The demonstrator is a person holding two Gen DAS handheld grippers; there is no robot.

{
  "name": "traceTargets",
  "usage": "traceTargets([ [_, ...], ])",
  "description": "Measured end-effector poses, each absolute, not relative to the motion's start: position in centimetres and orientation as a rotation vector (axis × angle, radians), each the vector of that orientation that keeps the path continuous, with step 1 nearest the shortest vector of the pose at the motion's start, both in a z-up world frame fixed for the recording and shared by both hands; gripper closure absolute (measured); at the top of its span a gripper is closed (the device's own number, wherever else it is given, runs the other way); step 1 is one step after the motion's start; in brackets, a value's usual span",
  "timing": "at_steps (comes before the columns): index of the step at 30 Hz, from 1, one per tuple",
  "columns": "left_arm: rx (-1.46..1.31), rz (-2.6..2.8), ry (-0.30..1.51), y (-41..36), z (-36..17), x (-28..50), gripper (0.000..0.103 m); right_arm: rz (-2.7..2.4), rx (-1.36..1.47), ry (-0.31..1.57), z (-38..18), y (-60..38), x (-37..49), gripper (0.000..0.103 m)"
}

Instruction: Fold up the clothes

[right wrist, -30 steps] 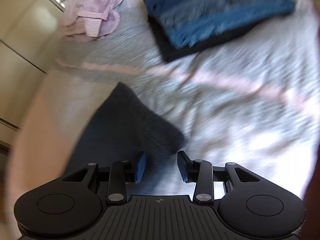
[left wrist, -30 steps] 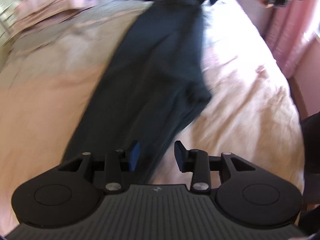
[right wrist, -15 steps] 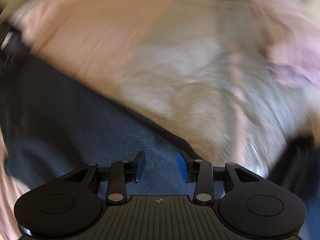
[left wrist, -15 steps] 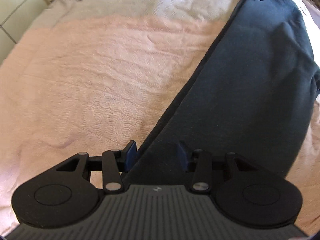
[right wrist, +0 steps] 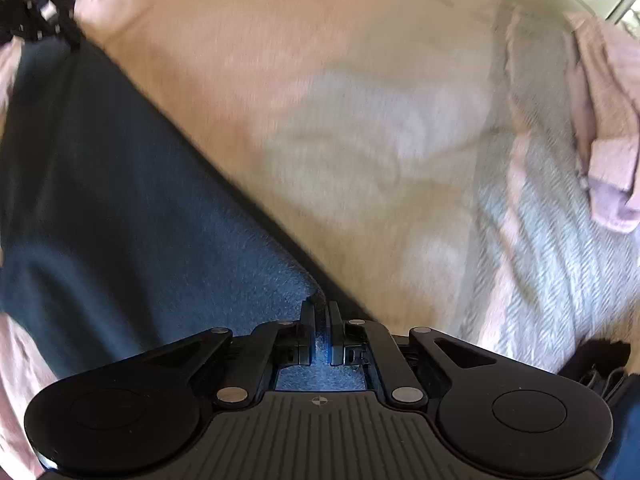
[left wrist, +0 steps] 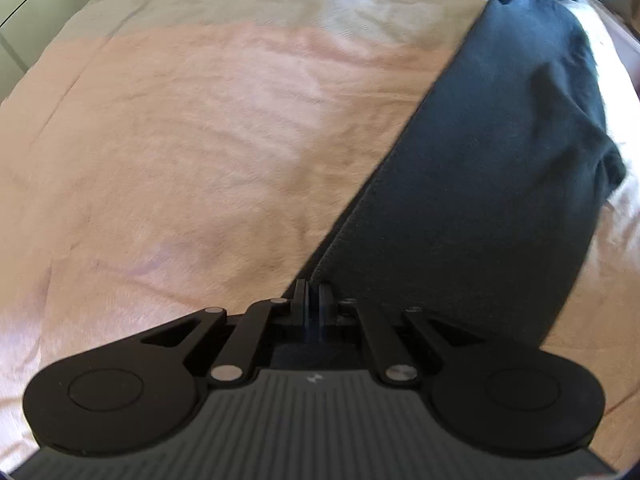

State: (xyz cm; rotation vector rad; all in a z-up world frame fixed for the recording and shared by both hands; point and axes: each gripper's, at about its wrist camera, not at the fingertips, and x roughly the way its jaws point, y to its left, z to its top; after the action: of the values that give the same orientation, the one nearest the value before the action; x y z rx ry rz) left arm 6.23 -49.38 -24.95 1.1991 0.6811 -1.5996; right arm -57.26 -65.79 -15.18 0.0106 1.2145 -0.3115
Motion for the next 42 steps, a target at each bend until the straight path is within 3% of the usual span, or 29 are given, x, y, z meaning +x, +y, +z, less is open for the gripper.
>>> traceTargets([
  [4, 1.219, -1.549, 0.745, -50.4, -28.0, 6.7, 0.097, -0.343, -0.004, 1.236, -16.0, -66.0, -56.3, 0.100],
  [6, 1.232, -1.531, 0.719, -50.6, -28.2, 6.3, 0.090, -0.361, -0.011, 1.253, -16.6, -66.1, -55.8, 0.100],
  [8, 1.209, -1.504, 0.692, -49.9, -27.3, 6.6, 0.076, -0.378, -0.017, 1.270, -17.1, -66.2, -55.3, 0.098],
  [11, 1.156, -1.444, 0.692, -47.3, -25.3, 8.1, 0.074, -0.426, -0.052, 1.275, -16.6, -65.0, -54.8, 0.076],
  [13, 1.153, -1.387, 0.692, -45.0, -24.1, 9.2, 0.075, -0.462, -0.066, 1.255, -15.4, -63.3, -54.5, 0.068],
  [20, 1.167, -1.110, 0.775, -34.5, -23.5, 15.9, 0.075, -0.349, 0.195, 1.107, -14.0, -54.6, -50.5, 0.068],
  [27, 1.116, -1.017, 0.792, -28.2, -25.6, 22.0, 0.073, -0.234, 0.249, 1.140, -17.0, -46.7, -43.5, 0.068],
  [33, 1.489, -1.192, 0.360, -25.3, -29.4, 20.0, 0.071, -0.278, 0.199, 1.156, -17.8, -42.7, -39.3, 0.067],
  [34, 1.531, -1.218, 0.302, -25.0, -30.2, 19.7, 0.074, -0.290, 0.198, 1.158, -18.0, -42.4, -38.6, 0.067],
  [35, 1.574, -1.239, 0.246, -24.7, -30.9, 19.4, 0.086, -0.302, 0.194, 1.159, -18.1, -41.9, -38.0, 0.067],
  [36, 1.598, -1.247, 0.215, -24.5, -31.3, 19.4, 0.093, -0.314, 0.190, 1.161, -18.1, -41.4, -37.4, 0.067],
  [42, 1.555, -1.237, 0.200, -23.8, -31.4, 19.9, 0.093, -0.340, 0.146, 1.128, -17.3, -38.1, -33.9, 0.067],
])
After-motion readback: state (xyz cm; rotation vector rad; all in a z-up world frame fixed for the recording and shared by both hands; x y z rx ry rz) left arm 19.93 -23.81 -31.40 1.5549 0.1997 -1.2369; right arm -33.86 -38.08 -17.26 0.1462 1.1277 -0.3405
